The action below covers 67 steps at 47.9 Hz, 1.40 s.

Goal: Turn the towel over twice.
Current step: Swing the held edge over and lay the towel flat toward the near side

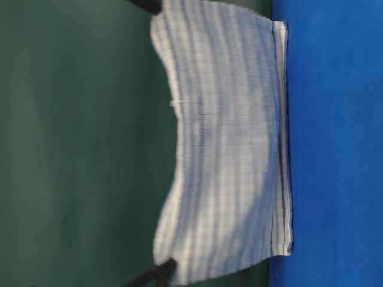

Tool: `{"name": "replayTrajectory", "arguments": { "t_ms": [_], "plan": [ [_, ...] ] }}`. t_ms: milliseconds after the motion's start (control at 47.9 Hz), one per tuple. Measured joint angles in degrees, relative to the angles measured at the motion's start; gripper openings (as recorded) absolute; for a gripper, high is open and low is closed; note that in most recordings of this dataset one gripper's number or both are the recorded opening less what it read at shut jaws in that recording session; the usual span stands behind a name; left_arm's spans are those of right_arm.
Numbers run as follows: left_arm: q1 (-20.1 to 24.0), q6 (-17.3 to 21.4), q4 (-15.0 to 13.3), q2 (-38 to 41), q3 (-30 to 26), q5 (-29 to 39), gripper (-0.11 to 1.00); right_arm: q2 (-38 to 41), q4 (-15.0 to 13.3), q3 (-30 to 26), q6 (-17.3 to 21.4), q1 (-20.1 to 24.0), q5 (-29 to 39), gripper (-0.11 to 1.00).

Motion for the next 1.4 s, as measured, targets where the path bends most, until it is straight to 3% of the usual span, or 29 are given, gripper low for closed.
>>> {"name": "replayTrajectory", "arguments": {
  "t_ms": [167,334,501,668,897,1210,1398],
  "plan": [
    [-4.92,-2.9,0.0,0.62,3.96,0.44,0.03,0.0,0.09,5.1,4.57,4.75,-0.35,0.08],
    [-11.43,-2.9,0.0,1.49,7.73,0.18,0.03,0.18,0.09,8.96,9.84,9.84,-2.2,0.08],
    [-19.16,-4.83,0.0,3.69,10.72,-3.43,0.03,1.85,0.09,11.43,14.41,15.29,-4.04,0.08],
    [-24.17,-9.58,0.0,7.91,12.74,-8.17,0.03,5.71,0.09,12.74,19.42,19.95,-6.06,0.08],
    [-28.83,-13.45,0.0,15.29,12.74,-11.25,0.03,12.83,0.09,13.01,24.08,25.4,-10.46,0.08],
    [-34.37,-13.62,0.0,19.34,11.51,-12.3,0.03,18.28,0.0,11.34,28.21,31.29,-12.22,0.08],
    [-34.63,-13.8,-0.09,19.42,11.43,-12.66,0.03,18.98,0.0,11.07,28.92,31.64,-12.22,0.08]
  ]
}}
